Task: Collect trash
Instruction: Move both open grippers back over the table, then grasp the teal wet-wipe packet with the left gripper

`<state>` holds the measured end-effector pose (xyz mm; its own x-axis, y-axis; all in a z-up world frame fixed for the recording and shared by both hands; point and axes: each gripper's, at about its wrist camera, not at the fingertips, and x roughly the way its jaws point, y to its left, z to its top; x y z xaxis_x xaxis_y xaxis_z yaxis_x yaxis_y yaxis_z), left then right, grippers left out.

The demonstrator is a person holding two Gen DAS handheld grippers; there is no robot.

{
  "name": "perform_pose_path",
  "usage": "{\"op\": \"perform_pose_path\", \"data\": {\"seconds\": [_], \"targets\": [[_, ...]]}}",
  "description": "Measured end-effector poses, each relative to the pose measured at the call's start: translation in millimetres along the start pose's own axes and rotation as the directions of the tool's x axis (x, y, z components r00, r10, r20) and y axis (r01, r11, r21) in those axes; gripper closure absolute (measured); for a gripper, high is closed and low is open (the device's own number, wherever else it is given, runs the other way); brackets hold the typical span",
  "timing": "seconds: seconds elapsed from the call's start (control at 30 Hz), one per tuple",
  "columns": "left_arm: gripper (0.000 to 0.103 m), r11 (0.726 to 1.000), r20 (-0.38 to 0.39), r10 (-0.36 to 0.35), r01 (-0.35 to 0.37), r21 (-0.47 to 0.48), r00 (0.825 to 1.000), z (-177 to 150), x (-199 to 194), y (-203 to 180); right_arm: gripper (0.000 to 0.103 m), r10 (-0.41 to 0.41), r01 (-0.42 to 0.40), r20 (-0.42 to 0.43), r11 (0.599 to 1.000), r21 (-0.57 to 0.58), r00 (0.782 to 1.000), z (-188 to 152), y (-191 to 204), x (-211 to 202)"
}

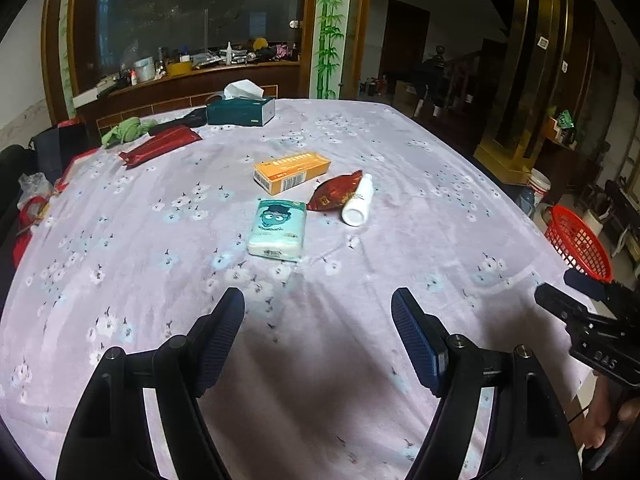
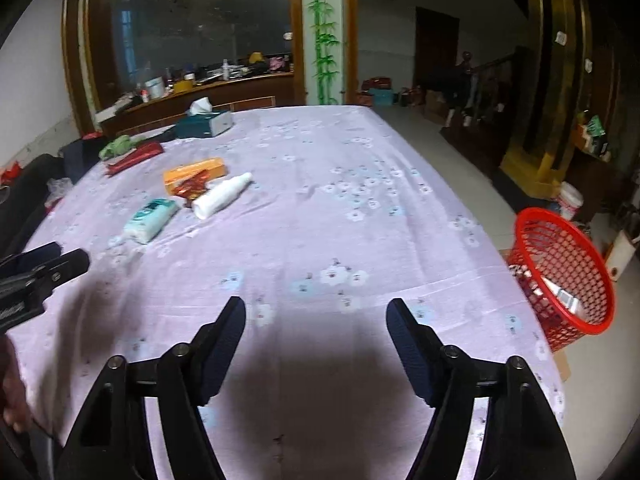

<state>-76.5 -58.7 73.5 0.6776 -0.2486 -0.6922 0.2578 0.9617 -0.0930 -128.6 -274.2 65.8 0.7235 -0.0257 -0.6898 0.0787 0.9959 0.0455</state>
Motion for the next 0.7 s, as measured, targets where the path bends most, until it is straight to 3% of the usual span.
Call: {"op": "perform_pose_path", "data": {"seconds": [0.1,0.2,0.27,0.53,0.6,0.7], "targets": [[0.029,0.999,-0.024,-0.031,0.031,-0.014,0.999,10.8,11.7,9.3,0.034,0.065,-0.065,-0.012,0.998,0.017,0.998,2.2,-0.4,-0.9],[0.044,1.0,-0.068,-0.021,0.019,-0.02,0.997,24.6,31.5,16.4,0.034,0.106,-0.106,-0.019,0.994,0.035,0.994,4.4,-1.6,-2.1],[0.045,0.999,-0.103,-0.036,0.033,-0.039,0.994,35.2,49.1,22.6,0.034,0.146,-0.145,-0.033,0.988,0.048,0.989,6.5,-3.2,-1.0],[0.045,0.997,-0.204,0.065,-0.072,-0.028,0.977,53.1,116.2,33.1,0.037,0.235,-0.231,-0.056,0.97,0.07,0.97,26.3,-4.2,-2.0],[0.045,0.997,-0.22,0.056,-0.067,-0.043,0.974,51.4,127.4,37.0,0.038,0.25,-0.247,-0.056,0.967,0.058,0.967,34.3,0.4,-3.9],[0.053,0.996,-0.224,0.036,-0.054,-0.075,0.974,48.9,137.6,43.7,0.038,0.278,-0.277,-0.056,0.961,0.025,0.959,51.5,13.3,-3.0]]}}
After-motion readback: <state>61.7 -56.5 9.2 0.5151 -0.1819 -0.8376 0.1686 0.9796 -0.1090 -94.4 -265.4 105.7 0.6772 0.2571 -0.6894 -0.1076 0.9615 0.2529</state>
